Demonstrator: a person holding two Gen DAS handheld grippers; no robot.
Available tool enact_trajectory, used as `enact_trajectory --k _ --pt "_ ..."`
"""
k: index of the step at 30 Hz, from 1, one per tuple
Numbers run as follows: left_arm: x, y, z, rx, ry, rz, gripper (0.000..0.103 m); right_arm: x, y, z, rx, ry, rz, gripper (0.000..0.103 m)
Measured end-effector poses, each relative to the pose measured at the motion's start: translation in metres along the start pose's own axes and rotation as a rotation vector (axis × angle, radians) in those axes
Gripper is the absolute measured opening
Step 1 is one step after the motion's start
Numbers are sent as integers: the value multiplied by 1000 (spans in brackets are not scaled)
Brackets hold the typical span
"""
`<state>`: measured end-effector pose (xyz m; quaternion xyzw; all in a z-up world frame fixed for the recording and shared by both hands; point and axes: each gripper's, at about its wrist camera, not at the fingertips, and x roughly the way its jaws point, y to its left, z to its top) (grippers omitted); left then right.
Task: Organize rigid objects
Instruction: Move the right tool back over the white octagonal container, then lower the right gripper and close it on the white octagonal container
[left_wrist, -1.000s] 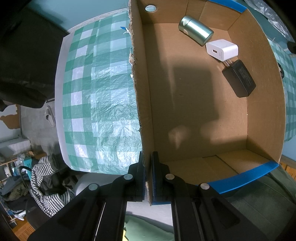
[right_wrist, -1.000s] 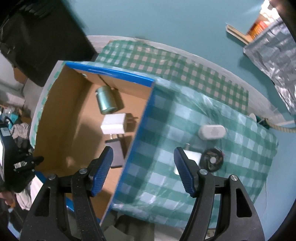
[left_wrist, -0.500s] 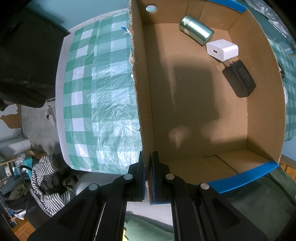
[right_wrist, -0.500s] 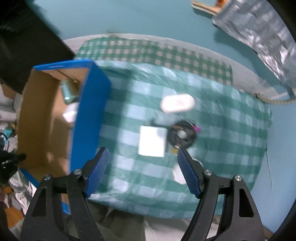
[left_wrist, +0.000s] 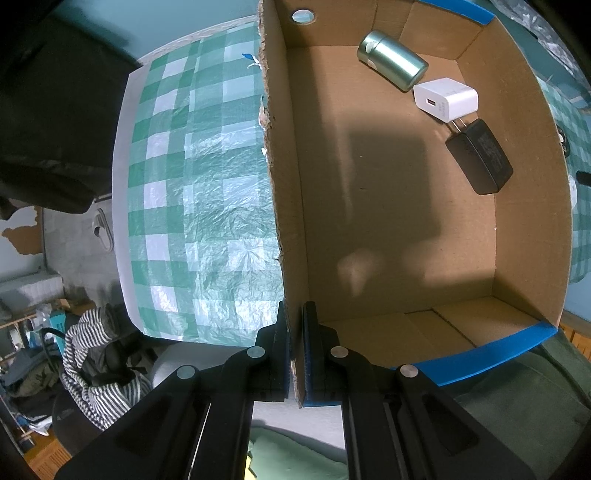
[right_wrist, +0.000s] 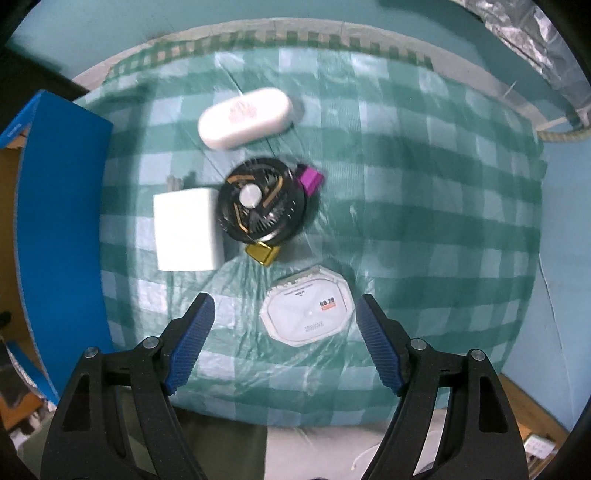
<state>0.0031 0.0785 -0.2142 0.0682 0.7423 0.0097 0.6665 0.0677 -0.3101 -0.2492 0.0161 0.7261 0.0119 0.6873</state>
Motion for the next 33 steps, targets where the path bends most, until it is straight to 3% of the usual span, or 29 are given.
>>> enact_trajectory --k 9,16,29,33 --pt "0 0 0 -3 0 4 6 29 -4 -7 -81 29 24 78" --pt "0 -1 0 0 2 7 6 43 7 -7 -194 39 -25 80" --pt "0 -2 -1 -2 2 9 6 69 0 -7 -176 38 -53 79" --pt "0 -2 -1 -2 2 9 6 68 6 -2 -156 45 -55 75"
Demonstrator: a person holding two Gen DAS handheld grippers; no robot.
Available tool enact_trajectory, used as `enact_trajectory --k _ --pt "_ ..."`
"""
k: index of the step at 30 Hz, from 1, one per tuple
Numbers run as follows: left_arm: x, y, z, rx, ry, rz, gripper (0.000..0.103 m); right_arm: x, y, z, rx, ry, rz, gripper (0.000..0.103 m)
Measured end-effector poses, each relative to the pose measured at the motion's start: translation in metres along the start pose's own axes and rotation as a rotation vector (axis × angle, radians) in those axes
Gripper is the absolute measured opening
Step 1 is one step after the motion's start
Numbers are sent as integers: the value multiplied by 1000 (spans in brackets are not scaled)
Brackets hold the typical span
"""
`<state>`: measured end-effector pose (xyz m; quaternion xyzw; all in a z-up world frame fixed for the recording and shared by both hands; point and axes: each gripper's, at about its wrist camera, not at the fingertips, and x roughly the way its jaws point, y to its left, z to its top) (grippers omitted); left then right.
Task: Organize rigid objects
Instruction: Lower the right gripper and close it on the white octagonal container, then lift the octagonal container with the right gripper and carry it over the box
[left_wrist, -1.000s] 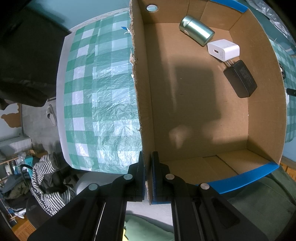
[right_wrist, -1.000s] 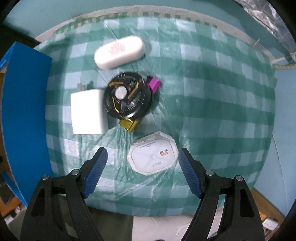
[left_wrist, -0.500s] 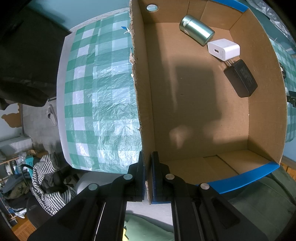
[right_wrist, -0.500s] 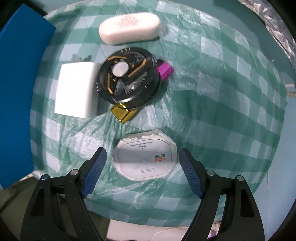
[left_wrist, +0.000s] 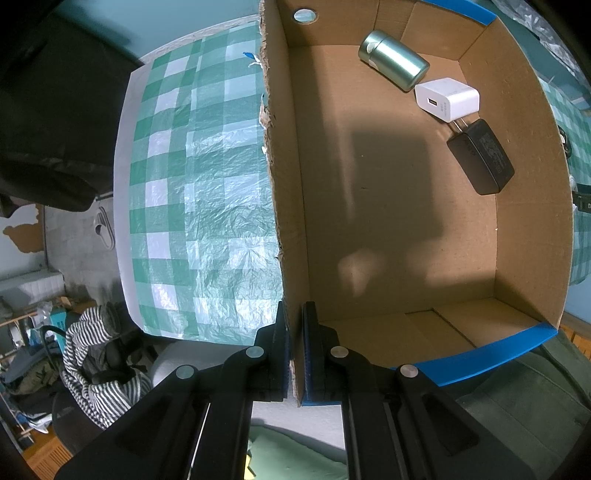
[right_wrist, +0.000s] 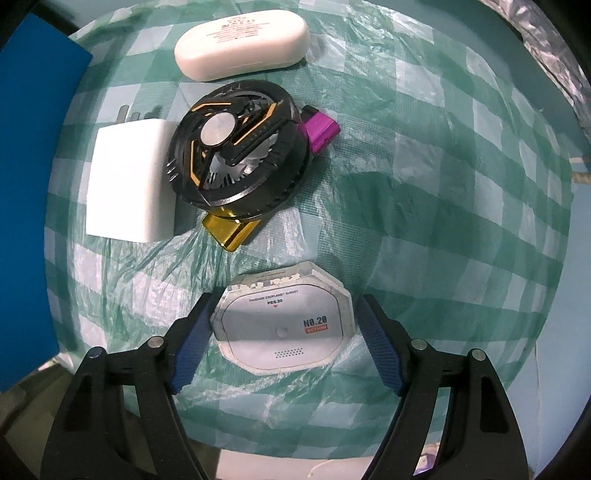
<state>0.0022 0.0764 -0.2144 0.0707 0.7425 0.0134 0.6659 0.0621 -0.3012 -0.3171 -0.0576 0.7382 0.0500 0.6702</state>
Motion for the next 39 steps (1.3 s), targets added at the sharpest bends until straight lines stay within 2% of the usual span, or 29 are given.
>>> enact_trajectory --k 15,27,36,39 --pt "0 -1 0 1 -1 -1 6 -16 -10 -4 69 13 55 73" --pt "1 -1 0 5 -4 -2 6 -61 4 -3 72 -49 91 73" --pt "1 -1 0 7 -6 -2 6 -115 36 8 24 -129 137 73" --pt "1 -1 0 8 -6 -2 6 -121 47 2 6 -151 147 73"
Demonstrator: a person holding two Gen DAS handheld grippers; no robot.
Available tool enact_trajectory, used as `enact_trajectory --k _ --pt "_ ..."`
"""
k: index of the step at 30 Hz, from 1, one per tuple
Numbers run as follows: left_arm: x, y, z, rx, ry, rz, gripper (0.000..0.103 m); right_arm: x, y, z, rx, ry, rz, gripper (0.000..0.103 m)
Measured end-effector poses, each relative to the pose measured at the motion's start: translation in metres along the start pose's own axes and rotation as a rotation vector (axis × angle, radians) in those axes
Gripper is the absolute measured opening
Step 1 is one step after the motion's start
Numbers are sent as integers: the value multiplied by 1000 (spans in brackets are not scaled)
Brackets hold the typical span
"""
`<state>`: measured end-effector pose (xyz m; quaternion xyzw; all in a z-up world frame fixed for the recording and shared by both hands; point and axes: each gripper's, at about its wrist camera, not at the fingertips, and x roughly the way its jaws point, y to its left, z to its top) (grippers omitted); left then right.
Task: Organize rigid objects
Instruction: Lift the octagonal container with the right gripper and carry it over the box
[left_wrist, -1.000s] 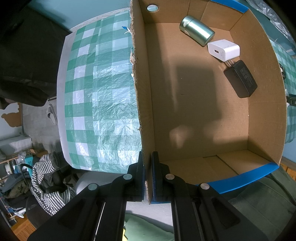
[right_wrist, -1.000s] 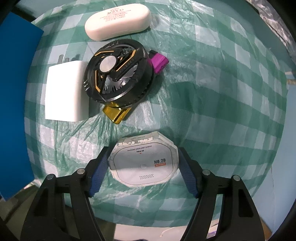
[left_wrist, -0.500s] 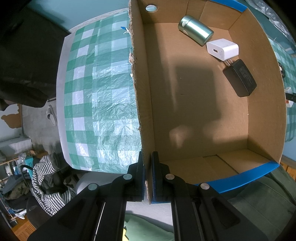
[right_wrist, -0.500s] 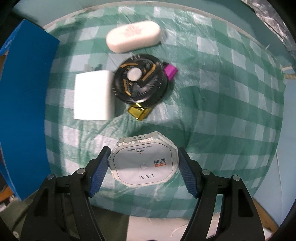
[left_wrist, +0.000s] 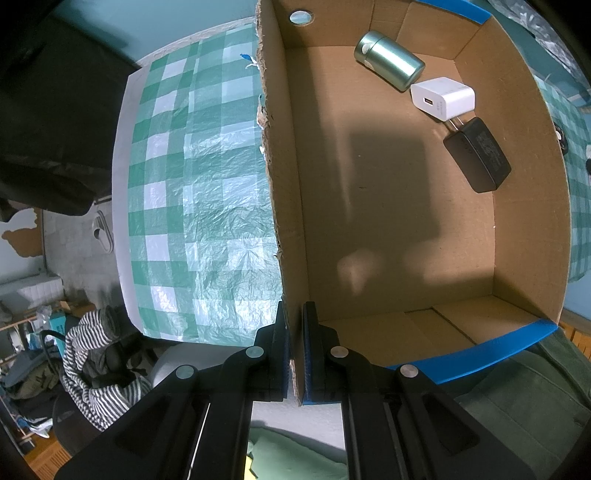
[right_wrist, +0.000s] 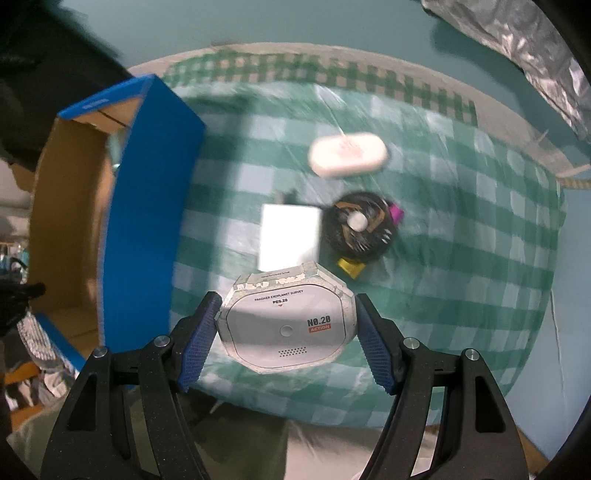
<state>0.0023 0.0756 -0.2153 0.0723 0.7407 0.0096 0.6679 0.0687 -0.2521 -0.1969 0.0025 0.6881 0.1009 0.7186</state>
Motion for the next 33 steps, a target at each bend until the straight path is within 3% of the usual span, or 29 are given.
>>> enact_trajectory --k 17,33 --pt "0 0 1 -1 -2 -3 6 -36 92 30 -153 -78 48 73" --pt "-1 0 1 -2 -5 -4 6 -25 151 55 -254 -79 57 73"
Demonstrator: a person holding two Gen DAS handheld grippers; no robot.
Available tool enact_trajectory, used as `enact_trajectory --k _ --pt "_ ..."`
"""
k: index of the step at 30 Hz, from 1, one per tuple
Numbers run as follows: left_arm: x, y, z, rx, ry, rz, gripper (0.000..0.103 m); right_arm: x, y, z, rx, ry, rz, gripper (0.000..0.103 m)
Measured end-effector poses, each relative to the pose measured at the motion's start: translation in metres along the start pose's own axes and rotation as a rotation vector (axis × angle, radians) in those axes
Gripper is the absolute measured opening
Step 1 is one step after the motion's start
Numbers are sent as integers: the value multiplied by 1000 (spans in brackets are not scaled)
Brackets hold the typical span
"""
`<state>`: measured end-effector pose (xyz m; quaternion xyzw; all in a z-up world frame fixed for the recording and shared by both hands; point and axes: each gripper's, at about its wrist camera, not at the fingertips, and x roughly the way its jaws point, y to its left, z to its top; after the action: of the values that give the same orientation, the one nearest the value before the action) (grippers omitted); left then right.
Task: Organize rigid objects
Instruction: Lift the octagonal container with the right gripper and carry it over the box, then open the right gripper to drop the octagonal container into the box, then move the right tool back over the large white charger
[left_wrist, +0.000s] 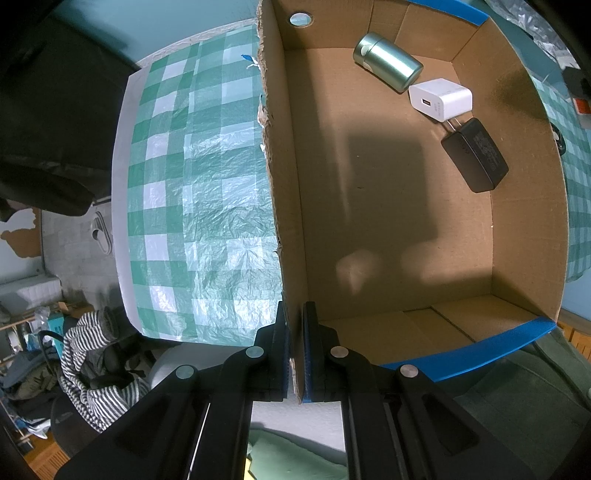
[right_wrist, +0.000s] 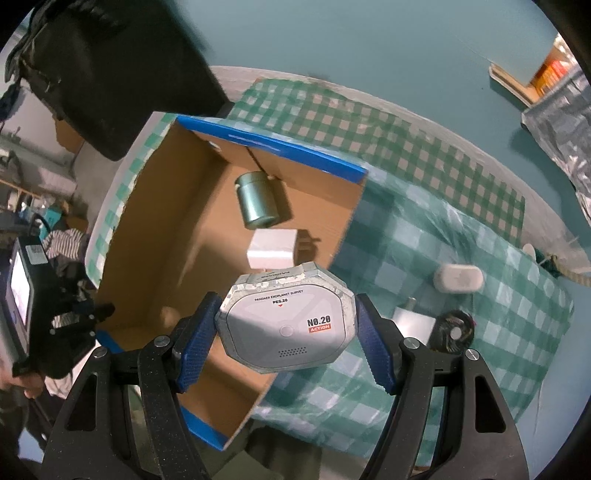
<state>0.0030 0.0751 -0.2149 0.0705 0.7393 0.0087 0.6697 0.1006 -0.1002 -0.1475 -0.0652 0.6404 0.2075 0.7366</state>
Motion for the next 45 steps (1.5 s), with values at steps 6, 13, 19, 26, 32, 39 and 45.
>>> enact_trajectory --k 6,13,19,26,32,39,45 --pt "0 0 0 -1 0 -3 6 16 11 6 -25 24 -9 73" --pt "0 0 -1 2 3 -5 6 32 15 8 -32 49 -18 73" --pt "0 0 -3 6 0 -6 6 38 17 10 -39 49 -24 73" --pt "-1 0 -4 4 -2 -7 6 44 17 12 -45 50 -44 74" --pt "-1 0 -5 2 -4 -10 6 44 18 11 -47 46 -56 77" --pt "-1 0 -5 4 -2 -9 6 37 15 10 -38 36 -61 77" --pt "-1 0 -5 3 -2 -10 6 22 12 11 -24 6 -52 77"
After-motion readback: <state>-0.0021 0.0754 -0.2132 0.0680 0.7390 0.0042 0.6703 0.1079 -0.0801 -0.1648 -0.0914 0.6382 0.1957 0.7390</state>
